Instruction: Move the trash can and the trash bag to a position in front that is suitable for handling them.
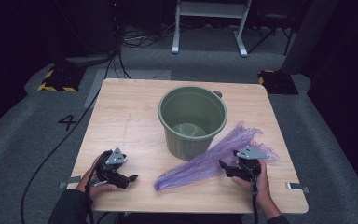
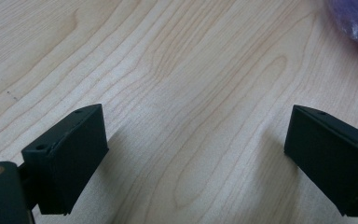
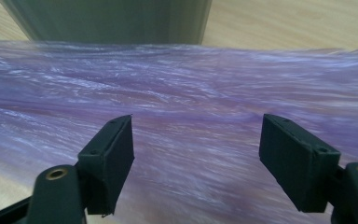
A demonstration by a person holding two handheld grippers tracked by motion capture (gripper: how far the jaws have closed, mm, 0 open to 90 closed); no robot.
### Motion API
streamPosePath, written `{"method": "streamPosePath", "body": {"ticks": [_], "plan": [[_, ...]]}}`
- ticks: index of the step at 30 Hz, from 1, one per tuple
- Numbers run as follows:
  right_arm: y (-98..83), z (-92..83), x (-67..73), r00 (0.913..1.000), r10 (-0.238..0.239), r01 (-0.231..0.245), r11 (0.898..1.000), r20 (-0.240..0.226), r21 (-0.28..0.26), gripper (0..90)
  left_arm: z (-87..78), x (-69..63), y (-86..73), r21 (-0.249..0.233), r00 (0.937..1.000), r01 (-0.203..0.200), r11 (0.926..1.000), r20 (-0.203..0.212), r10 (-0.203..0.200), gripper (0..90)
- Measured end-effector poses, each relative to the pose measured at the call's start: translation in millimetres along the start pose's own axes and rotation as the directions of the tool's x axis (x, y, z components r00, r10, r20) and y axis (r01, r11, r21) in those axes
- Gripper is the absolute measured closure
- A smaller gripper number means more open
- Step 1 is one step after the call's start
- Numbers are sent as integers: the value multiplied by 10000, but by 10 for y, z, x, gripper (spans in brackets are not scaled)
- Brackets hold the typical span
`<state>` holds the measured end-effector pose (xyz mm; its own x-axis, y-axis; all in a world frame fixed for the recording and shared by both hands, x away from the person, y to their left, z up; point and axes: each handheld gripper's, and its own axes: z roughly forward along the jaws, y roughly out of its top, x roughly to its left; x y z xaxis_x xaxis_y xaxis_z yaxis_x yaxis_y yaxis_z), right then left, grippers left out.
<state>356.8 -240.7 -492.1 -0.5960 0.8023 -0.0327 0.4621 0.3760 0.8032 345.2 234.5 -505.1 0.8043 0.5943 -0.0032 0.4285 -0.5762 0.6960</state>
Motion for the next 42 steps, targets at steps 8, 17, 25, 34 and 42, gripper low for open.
{"method": "streamPosePath", "body": {"ticks": [8, 17, 25, 34, 42], "plan": [[9, 163, -43, 9993, -328, 335, 9982, -152, 492, 313, 65, -75, 65, -25, 9999, -40, 10000, 98, 41, 55], [-18, 173, -317, 9991, -196, 220, 9977, -375, 647, 357, 124, -130, 125, -26, 9993, -254, 9997, 291, 254, 55], [-47, 131, -639, 9998, -31, 15, 9970, 204, 772, 323, 124, -129, 126, -24, 9992, -265, 9996, 307, 266, 55], [8, 34, -729, 9976, 514, -521, 9985, 458, 158, 311, 124, -128, 125, -29, 9991, -266, 9996, 318, 267, 56], [84, 117, -392, 9962, 563, -526, 9971, -669, 558, 218, 124, -127, 126, -23, 9990, -292, 9996, 325, 293, 56]]}}
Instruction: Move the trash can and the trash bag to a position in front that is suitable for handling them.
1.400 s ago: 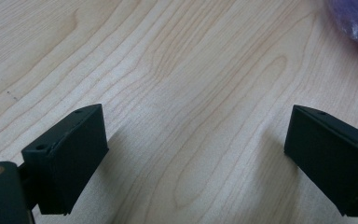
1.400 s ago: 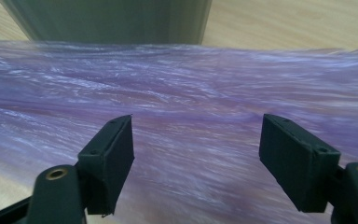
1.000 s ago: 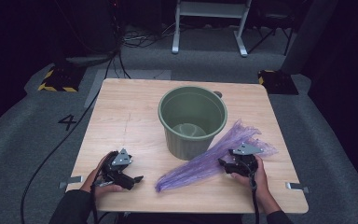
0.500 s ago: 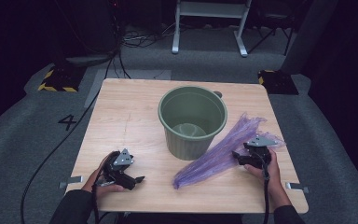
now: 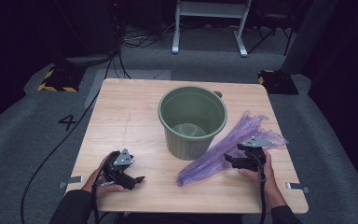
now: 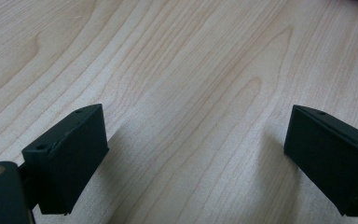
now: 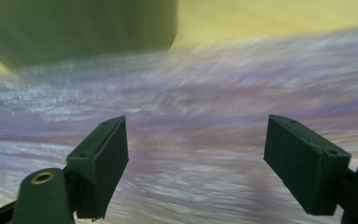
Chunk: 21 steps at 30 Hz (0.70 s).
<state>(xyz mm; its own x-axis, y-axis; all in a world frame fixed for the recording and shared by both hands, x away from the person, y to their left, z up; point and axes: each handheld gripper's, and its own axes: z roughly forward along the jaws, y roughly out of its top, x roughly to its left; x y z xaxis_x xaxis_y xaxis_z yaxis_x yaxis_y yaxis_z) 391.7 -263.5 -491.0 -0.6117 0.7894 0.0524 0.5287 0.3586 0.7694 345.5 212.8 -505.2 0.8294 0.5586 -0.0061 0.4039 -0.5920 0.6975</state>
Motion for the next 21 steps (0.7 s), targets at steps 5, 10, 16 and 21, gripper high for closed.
{"method": "streamPosePath", "body": {"ticks": [5, 10, 16, 21], "plan": [[-25, 151, -26, 9995, 56, -62, 9998, 297, 213, 271, 1, 0, 0, -11, 10000, -30, 10000, 24, 30, 56], [-37, 133, -63, 9985, -65, 60, 9999, 547, 101, 423, 1, 0, 0, -13, 10000, -30, 10000, 24, 30, 56], [-57, 101, -92, 9982, -428, 429, 9991, 424, -19, 656, 1, -1, 0, -11, 10000, -30, 10000, 23, 30, 56], [-75, 78, -91, 9978, -636, 636, 9980, 171, -16, 706, 1, 0, 0, -10, 10000, -30, 10000, 23, 30, 56]]}}
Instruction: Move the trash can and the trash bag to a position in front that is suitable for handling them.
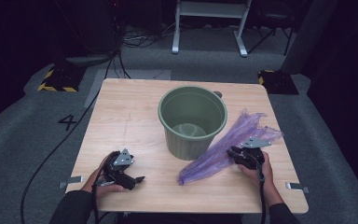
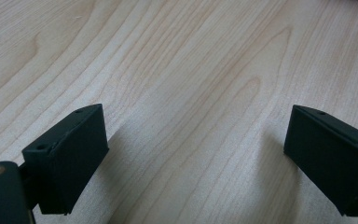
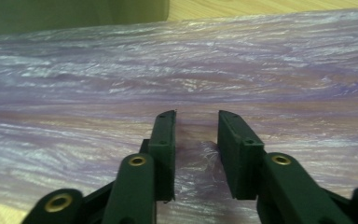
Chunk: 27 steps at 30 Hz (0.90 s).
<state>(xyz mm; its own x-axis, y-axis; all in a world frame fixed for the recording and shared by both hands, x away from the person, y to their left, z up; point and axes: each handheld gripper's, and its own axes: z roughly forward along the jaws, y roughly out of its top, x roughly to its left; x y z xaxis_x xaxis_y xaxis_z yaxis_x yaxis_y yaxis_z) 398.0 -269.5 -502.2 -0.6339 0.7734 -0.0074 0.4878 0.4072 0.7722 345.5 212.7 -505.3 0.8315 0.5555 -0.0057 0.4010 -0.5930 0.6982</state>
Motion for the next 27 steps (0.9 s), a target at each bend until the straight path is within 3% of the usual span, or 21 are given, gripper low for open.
{"method": "streamPosePath", "body": {"ticks": [1, 5, 6, 9, 12, 15, 18, 19, 22, 27], "plan": [[-16, -20, -2, 10000, -85, 85, 10000, -43, -23, 767, 0, 0, 0, -1, 10000, 1, 10000, 1, -1, 56], [-46, -63, -4, 9998, -197, 196, 9998, -102, -100, 717, 0, 0, 0, -2, 10000, 1, 10000, 1, -1, 56], [-50, -107, -9, 9994, 107, -99, 9996, 325, -255, 458, -1, -1, -1, 3, 10000, 11, 10000, -4, -11, 57], [-48, -232, -17, 9946, 383, -336, 9982, 961, -503, 364, -3, -3, -2, 11, 10000, 11, 10000, -6, -11, 57], [-53, -397, -14, 9927, 372, -278, 9962, 1149, -826, 369, -4, -3, -3, 13, 10000, 14, 10000, -1, -14, 57], [-91, -537, -18, 9889, 416, -335, 9977, 1426, -581, 384, -4, -4, -3, 12, 10000, 17, 10000, -2, -17, 57], [-177, -601, -26, 9901, 388, -336, 9986, 1347, -408, 458, -6, -3, -5, 12, 10000, -5, 10000, 24, 5, 57], [-212, -614, -31, 9889, 254, -192, 9989, 1462, -435, 525, -6, -3, -5, 12, 10000, -7, 10000, 26, 7, 57], [-289, -586, -79, 9888, 160, -144, 9998, 1484, -119, 602, -6, -3, -5, 12, 10000, -9, 10000, 29, 9, 57], [-304, -471, -108, 9902, 138, -160, 9998, 1388, 142, 668, -6, -3, -5, 11, 10000, -6, 10000, 29, 6, 57]]}}
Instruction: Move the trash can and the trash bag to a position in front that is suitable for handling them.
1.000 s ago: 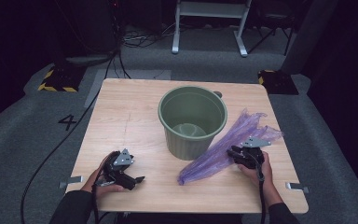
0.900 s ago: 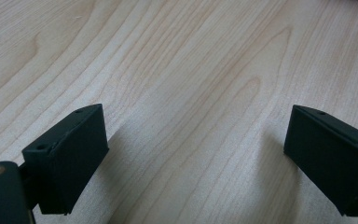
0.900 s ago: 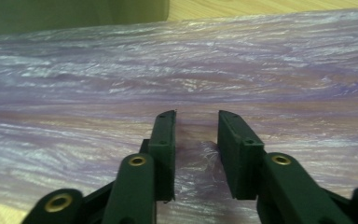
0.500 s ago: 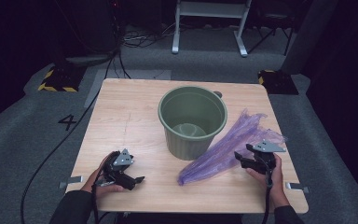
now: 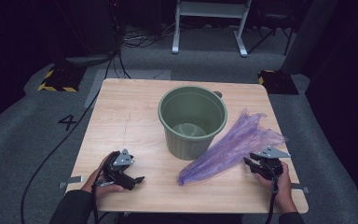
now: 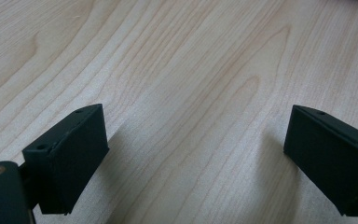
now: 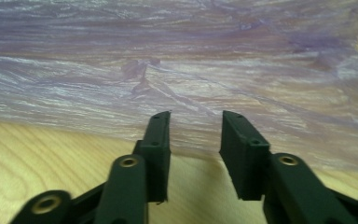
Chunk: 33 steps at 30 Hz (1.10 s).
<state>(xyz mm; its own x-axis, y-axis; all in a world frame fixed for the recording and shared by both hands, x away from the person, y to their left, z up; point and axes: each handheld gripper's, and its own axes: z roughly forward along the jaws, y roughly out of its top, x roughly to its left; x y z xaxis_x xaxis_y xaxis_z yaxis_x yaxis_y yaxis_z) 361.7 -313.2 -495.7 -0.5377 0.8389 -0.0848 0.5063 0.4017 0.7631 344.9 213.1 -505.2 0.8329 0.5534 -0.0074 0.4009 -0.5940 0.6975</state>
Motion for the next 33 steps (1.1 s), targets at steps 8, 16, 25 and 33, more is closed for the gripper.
{"method": "streamPosePath", "body": {"ticks": [8, 16, 25, 33], "plan": [[116, 116, -20, 9991, -164, 176, 9993, 382, -320, 886, 0, 1, 0, 0, 10000, -5, 10000, 4, 5, 57], [295, 235, -14, 9998, 149, -134, 9960, 162, -884, 812, 0, 1, 0, 1, 10000, -8, 10000, 9, 8, 57], [478, 275, 86, 9975, 599, -536, 9873, 384, -1496, 377, 0, 1, 0, 1, 10000, -8, 10000, 7, 8, 57], [393, 426, 40, 9979, 639, -634, 9967, 91, -504, 315, 0, 1, 0, 1, 10000, -10, 10000, 8, 10, 57]]}}
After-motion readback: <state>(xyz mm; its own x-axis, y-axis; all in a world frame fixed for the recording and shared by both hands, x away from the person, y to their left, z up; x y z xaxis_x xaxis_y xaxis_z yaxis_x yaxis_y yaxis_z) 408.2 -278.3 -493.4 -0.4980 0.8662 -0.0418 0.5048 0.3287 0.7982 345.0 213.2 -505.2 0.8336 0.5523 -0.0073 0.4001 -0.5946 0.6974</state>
